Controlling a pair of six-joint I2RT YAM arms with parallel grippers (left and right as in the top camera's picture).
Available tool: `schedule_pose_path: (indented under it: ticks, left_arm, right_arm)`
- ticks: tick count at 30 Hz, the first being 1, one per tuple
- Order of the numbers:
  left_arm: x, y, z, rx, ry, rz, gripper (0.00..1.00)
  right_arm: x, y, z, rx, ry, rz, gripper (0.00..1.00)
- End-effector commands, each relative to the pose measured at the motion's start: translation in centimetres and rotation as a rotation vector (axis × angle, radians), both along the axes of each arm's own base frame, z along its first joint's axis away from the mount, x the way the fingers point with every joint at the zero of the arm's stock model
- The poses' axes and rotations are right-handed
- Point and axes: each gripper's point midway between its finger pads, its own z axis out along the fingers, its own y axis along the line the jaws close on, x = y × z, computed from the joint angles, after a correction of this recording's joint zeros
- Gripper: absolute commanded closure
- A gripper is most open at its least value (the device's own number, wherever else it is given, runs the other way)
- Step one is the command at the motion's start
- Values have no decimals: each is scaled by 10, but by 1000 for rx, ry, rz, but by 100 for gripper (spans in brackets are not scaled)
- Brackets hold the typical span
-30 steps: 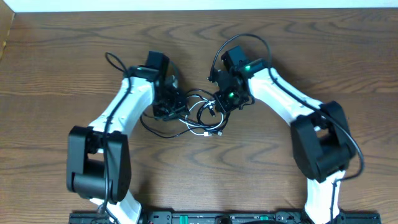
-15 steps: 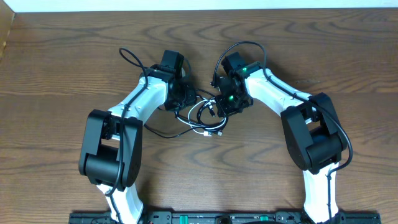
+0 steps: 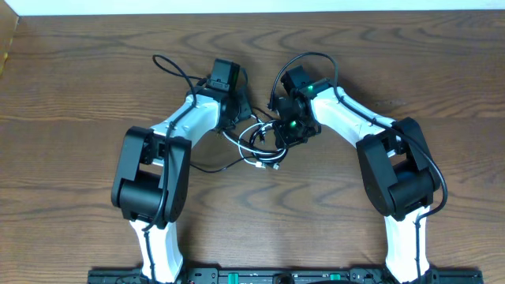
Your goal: Untangle cables
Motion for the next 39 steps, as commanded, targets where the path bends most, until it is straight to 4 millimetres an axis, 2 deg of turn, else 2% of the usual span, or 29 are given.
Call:
schedule_pose_path:
  ticks: [1,5,10,15,21,23,26,31,35,39]
  left_arm:
    - [-14,55,-50,248,75,127,71]
    - [-12,81,-49,235,100,226,71]
    - [-21,124,-53,224,173,377,73]
    - [-35,161,-55,236,246,425,74]
    - [-37,174,-50,271,252,316,74]
    - [-31,174,-37,276,235,288,74]
    - [-19,173,-6,270,176,288,75]
    - [-3,169,67,222,16,301,74]
    - [-8,155,116,127,-69,289,71]
    - [-25,133,135,10,-45,256,71]
  right_arm:
    - [3,-14,-11,-77,-8,-21,90]
    - [6,-23,-14,-134,-15,-59,89]
    - [12,-42,-19,-244,-45,-109,89]
    - [17,-56,-20,-307,-67,-130,89]
    - [18,-56,-20,-305,-69,-140,89]
    - [19,-54,-19,-295,-70,-139,88]
    - [18,-38,-9,-204,-64,-81,88]
    - [9,-5,27,13,-71,43,83]
    - [5,4,49,89,-86,67,80]
    - [5,2,52,88,-82,60,77]
